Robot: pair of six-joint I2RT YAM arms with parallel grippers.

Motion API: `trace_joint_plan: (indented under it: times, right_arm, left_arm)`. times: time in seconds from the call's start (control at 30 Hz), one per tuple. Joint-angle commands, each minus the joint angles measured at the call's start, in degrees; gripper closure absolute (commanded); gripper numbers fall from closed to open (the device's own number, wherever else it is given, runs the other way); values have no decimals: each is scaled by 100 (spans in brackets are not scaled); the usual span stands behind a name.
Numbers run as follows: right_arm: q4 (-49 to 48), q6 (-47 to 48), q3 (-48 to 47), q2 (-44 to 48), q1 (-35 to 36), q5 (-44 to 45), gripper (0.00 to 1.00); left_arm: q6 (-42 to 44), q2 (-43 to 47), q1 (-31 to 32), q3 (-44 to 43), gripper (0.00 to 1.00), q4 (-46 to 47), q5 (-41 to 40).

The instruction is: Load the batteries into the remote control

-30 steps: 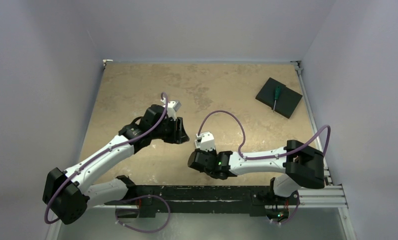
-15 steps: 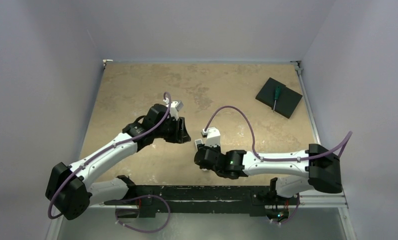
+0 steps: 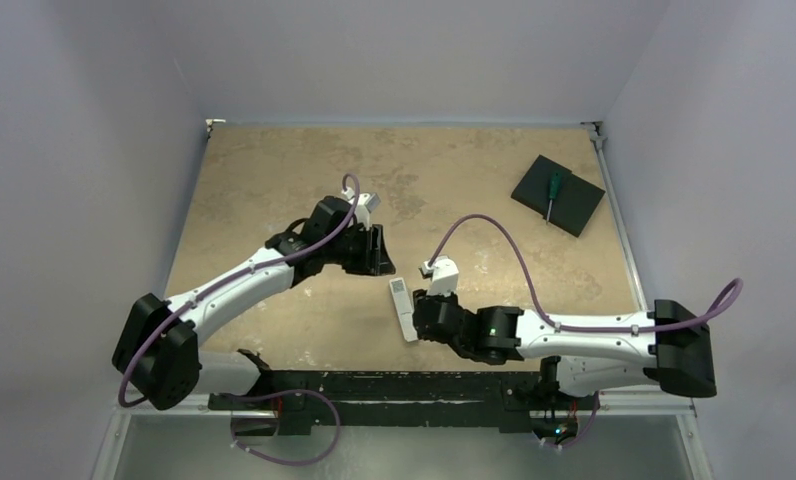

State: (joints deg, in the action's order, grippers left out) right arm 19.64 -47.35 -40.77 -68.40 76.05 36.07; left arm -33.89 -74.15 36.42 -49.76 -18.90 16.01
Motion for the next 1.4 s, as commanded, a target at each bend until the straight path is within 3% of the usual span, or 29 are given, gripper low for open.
trace_joint_plan:
  times: [0.0, 0.73, 0.9, 1.1, 1.37]
  right_arm:
    - [-329, 175, 245, 323, -27, -123, 65]
    - [-370, 341, 979, 1700, -29, -435, 87]
    - [-317, 364, 1041, 1882, -29, -433, 100]
    - [-141, 361, 1090, 2153, -29, -376, 100]
    - [-68, 224, 1271, 2435, -29, -334, 100]
  left_arm:
    - [-83, -332, 72, -471, 57, 399, 248]
    - [-4, -2442, 689, -2133, 59, 659, 284]
    - [17, -2887, 773, -2413, 69, 675, 277]
    - [10, -3243, 797, -2465, 100, 640, 44]
    - [5, -3233, 797, -2090, 100, 607, -385]
